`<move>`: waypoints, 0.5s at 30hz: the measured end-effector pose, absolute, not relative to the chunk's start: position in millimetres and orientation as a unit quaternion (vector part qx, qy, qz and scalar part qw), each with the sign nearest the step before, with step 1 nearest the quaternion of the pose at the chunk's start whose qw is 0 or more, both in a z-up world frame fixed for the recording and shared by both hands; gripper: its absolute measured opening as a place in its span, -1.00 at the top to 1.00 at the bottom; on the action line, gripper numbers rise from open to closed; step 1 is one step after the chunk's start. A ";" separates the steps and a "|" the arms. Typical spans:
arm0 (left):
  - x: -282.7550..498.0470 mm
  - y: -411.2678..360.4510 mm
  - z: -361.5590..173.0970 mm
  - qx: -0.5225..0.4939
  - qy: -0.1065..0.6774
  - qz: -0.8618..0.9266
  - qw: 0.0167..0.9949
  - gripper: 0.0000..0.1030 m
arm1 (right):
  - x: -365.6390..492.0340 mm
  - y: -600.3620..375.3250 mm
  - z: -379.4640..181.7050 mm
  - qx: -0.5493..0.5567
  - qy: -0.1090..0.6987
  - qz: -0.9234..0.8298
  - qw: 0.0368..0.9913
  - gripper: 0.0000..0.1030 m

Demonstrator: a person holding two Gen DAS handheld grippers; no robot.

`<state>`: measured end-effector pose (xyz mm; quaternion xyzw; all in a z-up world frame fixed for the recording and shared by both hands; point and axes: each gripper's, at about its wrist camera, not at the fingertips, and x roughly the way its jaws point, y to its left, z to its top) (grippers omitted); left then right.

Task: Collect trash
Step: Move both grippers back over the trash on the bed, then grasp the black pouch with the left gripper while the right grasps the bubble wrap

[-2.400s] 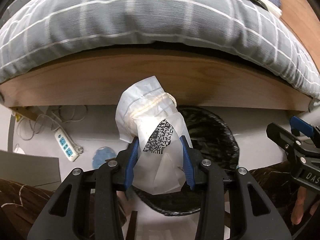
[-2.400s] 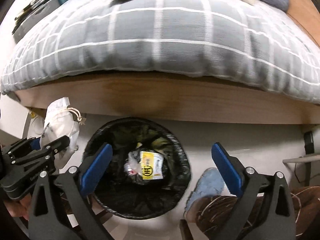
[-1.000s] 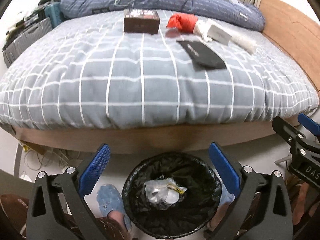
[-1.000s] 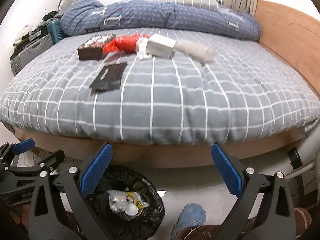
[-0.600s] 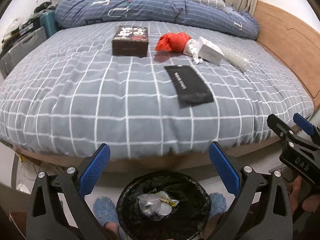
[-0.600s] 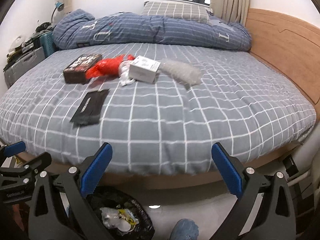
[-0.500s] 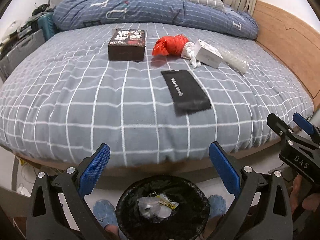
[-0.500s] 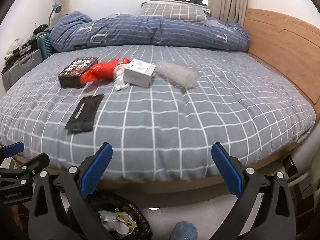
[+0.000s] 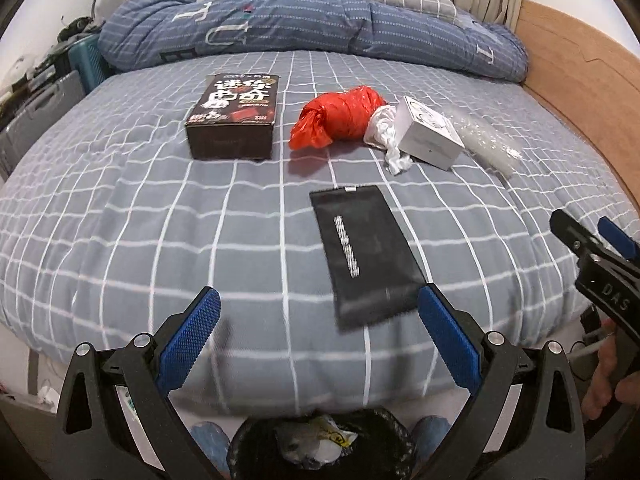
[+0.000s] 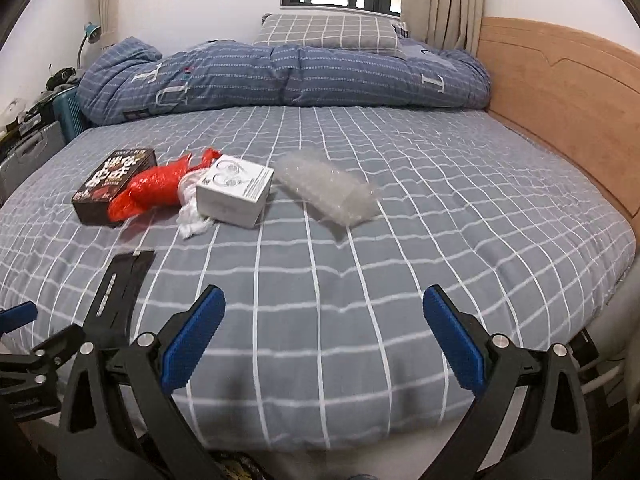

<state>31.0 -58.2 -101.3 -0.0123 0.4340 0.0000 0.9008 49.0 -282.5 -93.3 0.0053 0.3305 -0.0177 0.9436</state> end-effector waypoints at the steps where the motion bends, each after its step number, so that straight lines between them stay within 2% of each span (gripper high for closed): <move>1: 36.6 -59.2 -102.2 -0.011 0.435 0.001 0.901 -0.89 | 52.9 -282.6 -92.8 0.005 0.330 -0.017 0.944 -0.85; 13: 91.2 -78.9 -118.3 0.004 0.455 -0.002 0.890 -0.84 | 125.8 -297.1 -93.1 -0.004 0.338 -0.019 0.941 -0.85; 15: 96.0 -79.2 -122.8 0.002 0.467 -0.005 0.884 -0.66 | 141.1 -300.8 -93.3 -0.001 0.343 -0.020 0.939 -0.85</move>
